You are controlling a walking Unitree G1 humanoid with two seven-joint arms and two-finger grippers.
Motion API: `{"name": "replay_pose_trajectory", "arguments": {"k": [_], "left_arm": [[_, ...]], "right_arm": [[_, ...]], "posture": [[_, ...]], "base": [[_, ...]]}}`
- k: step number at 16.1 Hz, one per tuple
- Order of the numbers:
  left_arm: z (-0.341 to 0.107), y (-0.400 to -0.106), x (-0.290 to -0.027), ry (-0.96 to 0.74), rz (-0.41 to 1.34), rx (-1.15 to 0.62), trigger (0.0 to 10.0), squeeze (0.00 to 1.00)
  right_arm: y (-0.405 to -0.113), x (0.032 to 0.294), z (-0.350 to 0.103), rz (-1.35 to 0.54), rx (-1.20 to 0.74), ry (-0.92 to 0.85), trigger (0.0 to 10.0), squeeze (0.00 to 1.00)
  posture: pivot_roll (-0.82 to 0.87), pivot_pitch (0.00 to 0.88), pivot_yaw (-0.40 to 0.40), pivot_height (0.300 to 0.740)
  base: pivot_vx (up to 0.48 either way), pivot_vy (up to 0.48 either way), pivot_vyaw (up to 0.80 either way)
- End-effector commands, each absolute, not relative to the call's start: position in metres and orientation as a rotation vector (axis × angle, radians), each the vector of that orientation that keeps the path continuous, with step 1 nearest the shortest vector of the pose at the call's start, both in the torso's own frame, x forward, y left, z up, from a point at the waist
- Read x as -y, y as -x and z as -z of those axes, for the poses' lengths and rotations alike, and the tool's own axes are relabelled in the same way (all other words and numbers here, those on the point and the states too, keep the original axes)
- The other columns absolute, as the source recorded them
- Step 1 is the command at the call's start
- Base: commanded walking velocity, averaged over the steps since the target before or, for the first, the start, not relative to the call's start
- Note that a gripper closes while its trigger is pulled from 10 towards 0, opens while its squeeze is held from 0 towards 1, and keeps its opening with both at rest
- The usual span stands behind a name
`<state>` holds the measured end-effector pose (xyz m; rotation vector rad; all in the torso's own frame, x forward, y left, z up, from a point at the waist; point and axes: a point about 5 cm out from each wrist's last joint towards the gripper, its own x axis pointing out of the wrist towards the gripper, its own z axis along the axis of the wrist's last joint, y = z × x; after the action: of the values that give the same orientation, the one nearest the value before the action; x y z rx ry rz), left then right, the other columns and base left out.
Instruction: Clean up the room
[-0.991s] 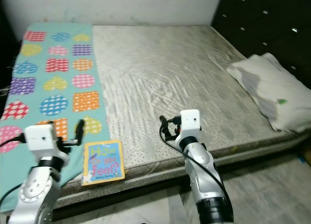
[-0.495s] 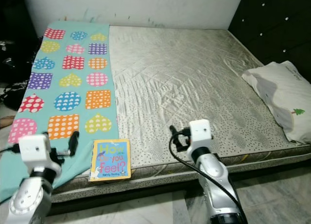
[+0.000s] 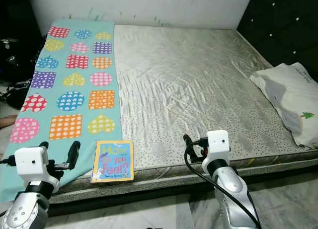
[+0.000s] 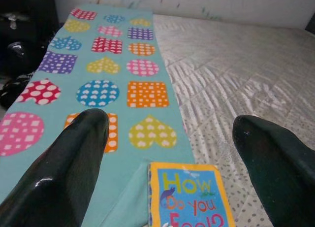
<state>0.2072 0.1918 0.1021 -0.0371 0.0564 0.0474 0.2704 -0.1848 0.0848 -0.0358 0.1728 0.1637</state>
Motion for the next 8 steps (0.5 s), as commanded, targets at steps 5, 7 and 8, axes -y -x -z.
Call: {"name": "replay_pose_trajectory", "arguments": {"k": [5, 7, 8], "left_arm": [[-0.1091, -0.21, -0.182, 0.072, -0.002, -0.028, 10.0, 0.0], [-0.1088, -0.2093, -0.1811, 0.074, 0.001, -0.032, 10.0, 0.0], [-0.1088, -0.2094, -0.181, 0.075, 0.002, -0.032, 10.0, 0.0]], "right_arm": [[-0.2709, 0.1819, -0.0897, -0.19, -0.175, 0.047, 10.0, 0.0], [-0.2708, 0.1813, -0.0895, -0.192, -0.178, 0.049, 10.0, 0.0], [-0.2708, 0.1811, -0.0895, -0.192, -0.178, 0.05, 10.0, 0.0]], "posture": [[0.01, 0.143, -0.122, 0.74], [0.01, 0.144, -0.121, 0.74], [0.01, 0.147, -0.119, 0.74]], "base": [[0.0, 0.0, 0.0], [0.0, 0.0, 0.0], [0.0, 0.0, 0.0]]}}
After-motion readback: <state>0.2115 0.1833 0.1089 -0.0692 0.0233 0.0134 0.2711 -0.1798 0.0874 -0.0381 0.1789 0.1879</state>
